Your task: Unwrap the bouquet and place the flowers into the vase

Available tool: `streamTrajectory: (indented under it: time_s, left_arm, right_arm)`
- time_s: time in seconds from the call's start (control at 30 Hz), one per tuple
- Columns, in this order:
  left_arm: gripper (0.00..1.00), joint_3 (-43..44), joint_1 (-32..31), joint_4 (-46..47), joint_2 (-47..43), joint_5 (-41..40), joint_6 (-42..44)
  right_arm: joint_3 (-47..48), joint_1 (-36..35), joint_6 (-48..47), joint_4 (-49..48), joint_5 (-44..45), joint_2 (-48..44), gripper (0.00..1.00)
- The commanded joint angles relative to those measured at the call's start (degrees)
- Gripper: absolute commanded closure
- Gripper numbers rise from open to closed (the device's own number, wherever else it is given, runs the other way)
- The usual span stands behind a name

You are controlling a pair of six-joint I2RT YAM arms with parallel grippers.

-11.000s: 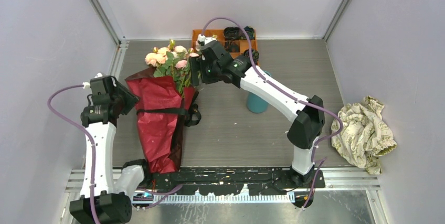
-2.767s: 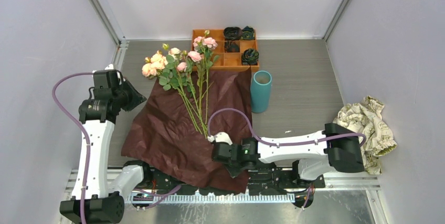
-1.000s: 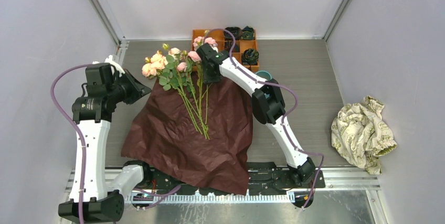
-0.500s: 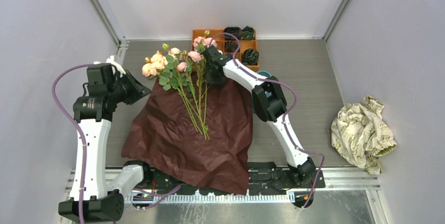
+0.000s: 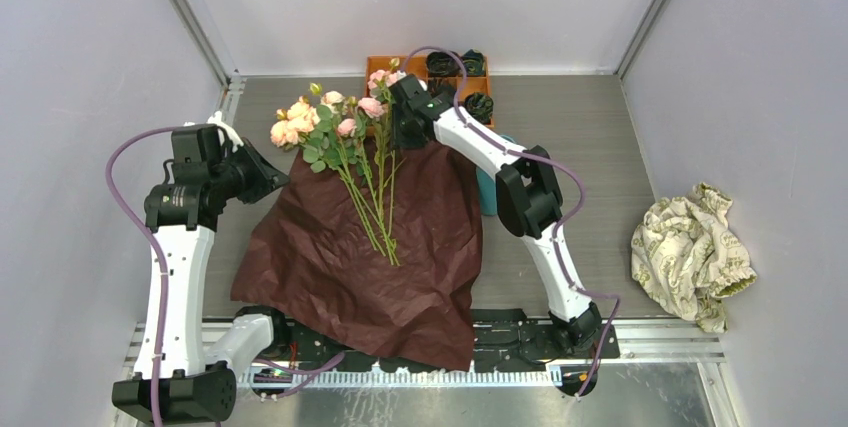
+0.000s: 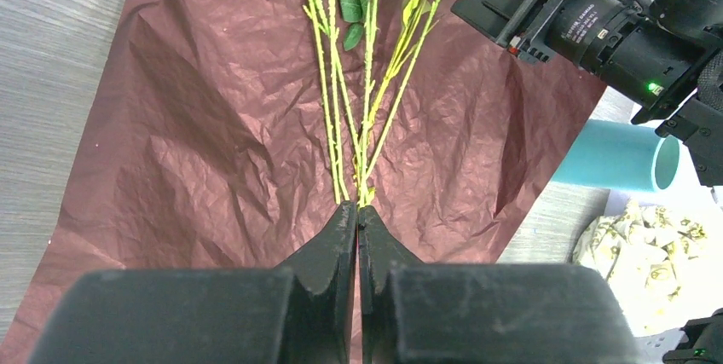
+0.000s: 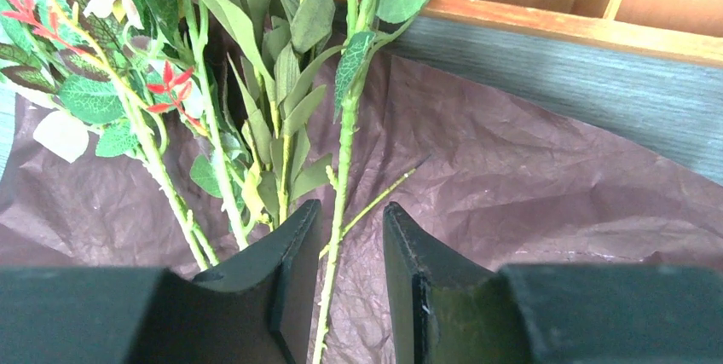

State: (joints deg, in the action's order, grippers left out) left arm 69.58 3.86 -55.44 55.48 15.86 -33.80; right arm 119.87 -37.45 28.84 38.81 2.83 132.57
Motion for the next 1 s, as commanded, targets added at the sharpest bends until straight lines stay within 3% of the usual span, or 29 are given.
streamTrajectory:
  time_s: [0.0,0.47,0.63,0.77,0.97]
  left_arm:
    - [0.95,0.09,-0.02,2.92,-1.24,-0.21,1.05]
    - [0.95,0.30,-0.04,2.77,-0.55,-0.74,1.53]
    - [0.95,0.68,-0.08,2.58,-0.49,-0.70,1.37]
    - [0.96,0.65,0.01,2.33,-1.02,-0.75,1.22]
    - [0.96,0.62,-0.06,1.93,-1.93,-0.65,1.01]
  right_arm:
    - [1.74,-0.51,0.52,-1.09,-1.54,-1.10,0.62]
    - [12.67,-0.51,0.69,3.56,-1.91,10.47,0.65]
    - [12.41,-0.52,0.28,3.30,-1.19,10.48,0.84]
    - [9.66,-0.79,0.16,1.82,-2.02,7.11,0.99]
    - [2.02,-4.35,-3.39,-0.26,2.16,-6.11,0.99]
